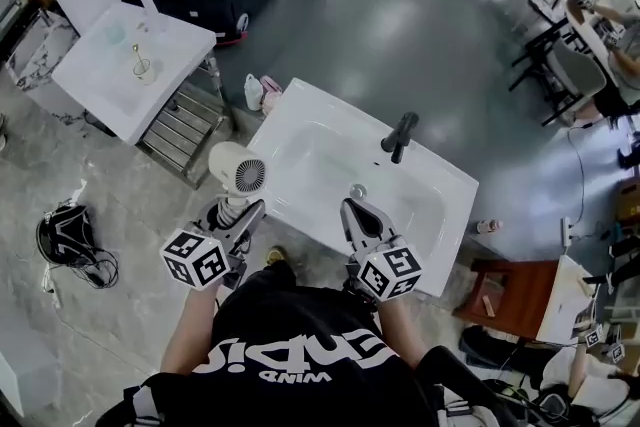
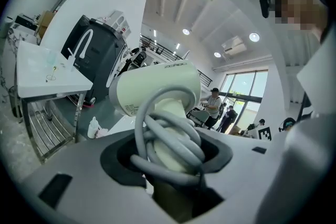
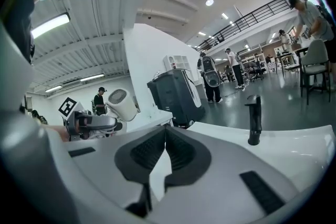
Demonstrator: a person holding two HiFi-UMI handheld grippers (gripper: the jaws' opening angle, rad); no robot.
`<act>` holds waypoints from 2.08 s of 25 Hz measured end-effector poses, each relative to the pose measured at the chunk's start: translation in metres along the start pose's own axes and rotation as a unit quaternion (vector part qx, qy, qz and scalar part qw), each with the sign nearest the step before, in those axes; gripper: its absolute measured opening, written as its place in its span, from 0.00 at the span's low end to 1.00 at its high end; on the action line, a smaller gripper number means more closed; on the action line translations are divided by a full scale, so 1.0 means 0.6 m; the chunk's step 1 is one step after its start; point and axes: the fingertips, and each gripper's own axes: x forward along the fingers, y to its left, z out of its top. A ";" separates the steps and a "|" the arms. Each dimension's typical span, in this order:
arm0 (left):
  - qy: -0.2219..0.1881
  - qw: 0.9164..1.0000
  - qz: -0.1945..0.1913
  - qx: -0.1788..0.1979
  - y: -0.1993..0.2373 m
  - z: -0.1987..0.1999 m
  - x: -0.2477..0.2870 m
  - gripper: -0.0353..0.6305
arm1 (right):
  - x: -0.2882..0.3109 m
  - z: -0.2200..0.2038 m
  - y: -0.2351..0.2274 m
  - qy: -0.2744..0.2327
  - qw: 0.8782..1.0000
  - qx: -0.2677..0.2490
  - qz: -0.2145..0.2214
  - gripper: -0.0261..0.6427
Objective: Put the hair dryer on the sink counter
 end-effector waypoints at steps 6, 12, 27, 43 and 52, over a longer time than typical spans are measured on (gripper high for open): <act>0.019 0.999 -0.028 0.002 0.020 0.003 0.029 0.43 | 0.018 0.000 -0.007 -0.004 1.000 0.000 -0.028 0.07; 0.031 0.998 -0.046 0.004 0.032 0.017 0.061 0.43 | 0.029 0.013 -0.007 -0.005 0.999 -0.001 -0.045 0.07; 0.049 0.998 -0.037 0.031 0.023 0.019 0.117 0.44 | 0.039 0.034 -0.068 -0.013 0.997 -0.004 -0.069 0.07; 0.086 0.995 -0.033 0.039 0.054 -0.007 0.188 0.44 | 0.053 0.043 -0.105 -0.025 0.997 0.003 -0.079 0.07; 0.112 0.992 -0.034 0.050 0.072 -0.016 0.224 0.44 | 0.053 0.042 -0.106 -0.024 0.996 0.009 -0.082 0.07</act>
